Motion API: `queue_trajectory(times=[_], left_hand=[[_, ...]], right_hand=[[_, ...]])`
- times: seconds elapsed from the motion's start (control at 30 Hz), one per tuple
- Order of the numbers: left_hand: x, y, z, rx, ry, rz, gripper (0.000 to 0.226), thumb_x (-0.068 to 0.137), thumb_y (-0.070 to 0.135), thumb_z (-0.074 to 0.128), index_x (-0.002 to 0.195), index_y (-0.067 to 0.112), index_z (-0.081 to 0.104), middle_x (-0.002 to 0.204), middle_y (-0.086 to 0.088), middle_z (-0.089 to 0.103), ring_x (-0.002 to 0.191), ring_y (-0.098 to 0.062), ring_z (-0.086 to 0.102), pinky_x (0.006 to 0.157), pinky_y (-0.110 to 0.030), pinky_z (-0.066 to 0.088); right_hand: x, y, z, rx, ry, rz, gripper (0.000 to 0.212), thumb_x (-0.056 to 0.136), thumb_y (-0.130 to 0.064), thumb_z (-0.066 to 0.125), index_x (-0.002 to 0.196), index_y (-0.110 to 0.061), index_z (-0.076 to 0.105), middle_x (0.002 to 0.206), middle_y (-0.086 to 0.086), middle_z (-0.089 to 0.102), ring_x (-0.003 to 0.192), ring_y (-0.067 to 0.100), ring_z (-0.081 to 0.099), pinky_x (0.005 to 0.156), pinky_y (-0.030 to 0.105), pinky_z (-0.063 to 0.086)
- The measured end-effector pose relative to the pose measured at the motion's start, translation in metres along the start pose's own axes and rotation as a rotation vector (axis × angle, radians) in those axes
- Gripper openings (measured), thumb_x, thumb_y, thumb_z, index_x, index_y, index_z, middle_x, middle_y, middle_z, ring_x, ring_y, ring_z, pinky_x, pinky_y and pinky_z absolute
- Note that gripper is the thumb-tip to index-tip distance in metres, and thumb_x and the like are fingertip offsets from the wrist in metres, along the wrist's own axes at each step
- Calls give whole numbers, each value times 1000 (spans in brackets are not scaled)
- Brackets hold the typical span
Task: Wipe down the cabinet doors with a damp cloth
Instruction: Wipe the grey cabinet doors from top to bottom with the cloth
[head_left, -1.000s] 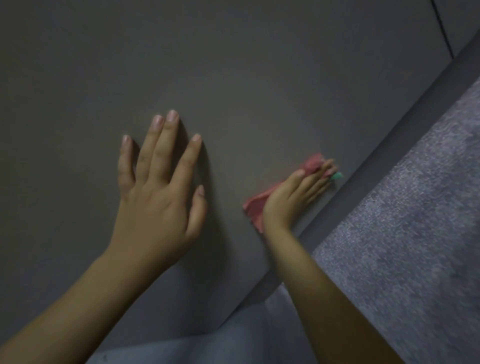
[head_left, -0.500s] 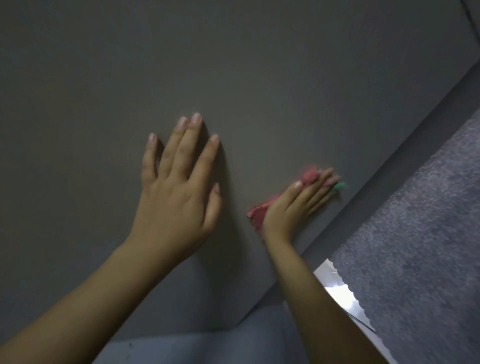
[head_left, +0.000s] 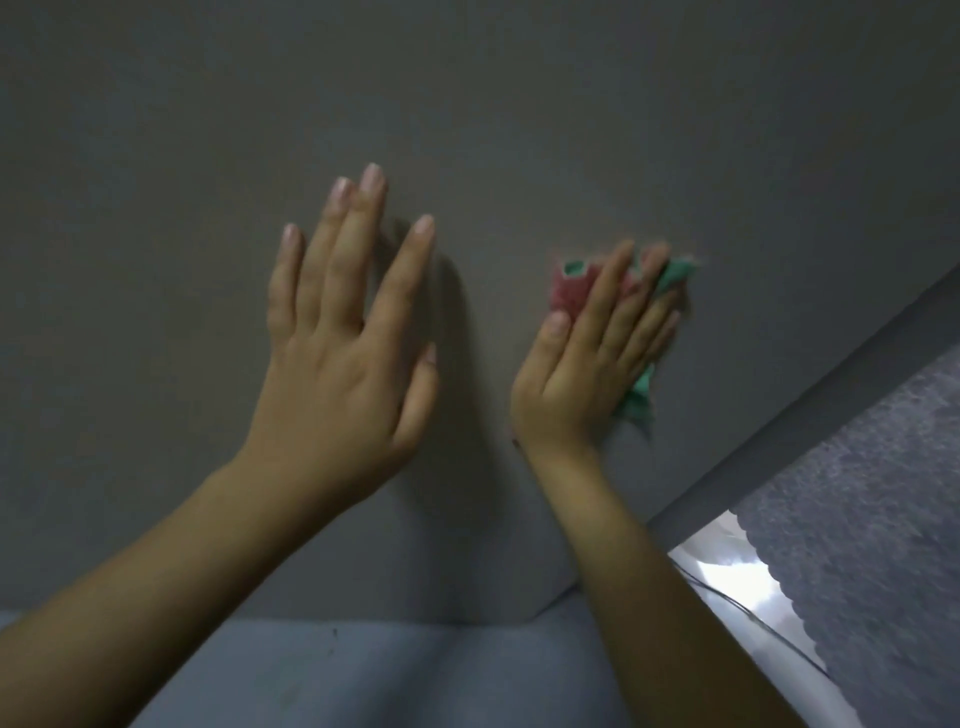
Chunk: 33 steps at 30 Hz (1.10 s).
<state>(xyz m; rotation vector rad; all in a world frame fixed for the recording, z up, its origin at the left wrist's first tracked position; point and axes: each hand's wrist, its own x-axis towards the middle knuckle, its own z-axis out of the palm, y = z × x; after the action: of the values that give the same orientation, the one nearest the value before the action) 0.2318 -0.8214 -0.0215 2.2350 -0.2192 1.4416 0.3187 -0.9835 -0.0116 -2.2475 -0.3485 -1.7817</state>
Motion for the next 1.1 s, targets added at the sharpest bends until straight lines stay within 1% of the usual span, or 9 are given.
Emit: queue_trajectory(times=[0.07,0.17,0.23,0.33,0.5,0.6,0.73,0.97,1.1], left_hand=[[-8,-9,-6,12,-20,-13,68,84,25,47,146,2,32,153,-28,16,144,-37,9,116,-53,7],[-20,-25,-20,47,-46,-48,68,85,28,45,147,3,31,154,-26,15,145,-36,8,117,-52,7],[-25,-40,-33,86,-60,-59,68,86,28,44,147,3,30,155,-25,15,145,-36,8,117,-53,7],[-31,-61,-49,113,-92,-53,68,86,29,43,148,3,28,155,-25,13,145,-36,7,117,-52,6],[-33,-101,-80,78,-80,-149,72,88,35,39,151,7,19,157,-22,4,146,-32,1,118,-37,-2],[-34,-129,-99,53,-72,-201,74,87,36,38,151,7,17,158,-21,3,146,-31,3,117,-38,4],[-36,-160,-127,36,-119,-234,77,85,37,37,152,9,13,159,-17,2,147,-28,4,114,-43,11],[-34,-191,-149,88,-179,-153,76,87,39,33,152,7,9,159,-17,5,147,-27,4,116,-38,8],[-38,-203,-155,57,-147,-255,78,87,42,31,153,7,6,160,-16,1,147,-25,1,115,-41,11]], right_hand=[[-3,-5,4,-53,-17,-111,58,97,-33,30,150,-9,23,153,21,27,139,41,21,117,49,8],[-44,3,10,-94,-152,-433,59,100,-38,24,153,-24,1,161,2,-4,145,33,3,119,45,-3],[-54,2,11,-84,-175,-572,58,101,-38,23,153,-28,-1,160,-7,-10,148,25,-8,119,44,-7],[-17,-24,4,-44,-210,-651,55,101,-38,23,153,-30,6,158,1,10,145,26,-1,118,39,-11],[46,-112,16,33,-149,-669,54,93,-29,49,144,-15,40,147,14,42,136,36,18,116,45,-2],[14,-134,27,102,-254,-928,45,93,-22,50,137,-14,50,140,12,51,140,37,25,119,40,0],[37,-153,23,44,-278,-1224,40,96,-25,44,134,-19,56,140,5,52,139,26,35,117,38,13],[100,-271,40,40,-33,-1077,45,98,-30,42,140,-15,48,144,10,47,134,36,41,116,44,16],[43,-264,54,80,-225,-1293,42,99,-26,36,133,-12,56,139,12,52,132,34,44,119,39,9]])
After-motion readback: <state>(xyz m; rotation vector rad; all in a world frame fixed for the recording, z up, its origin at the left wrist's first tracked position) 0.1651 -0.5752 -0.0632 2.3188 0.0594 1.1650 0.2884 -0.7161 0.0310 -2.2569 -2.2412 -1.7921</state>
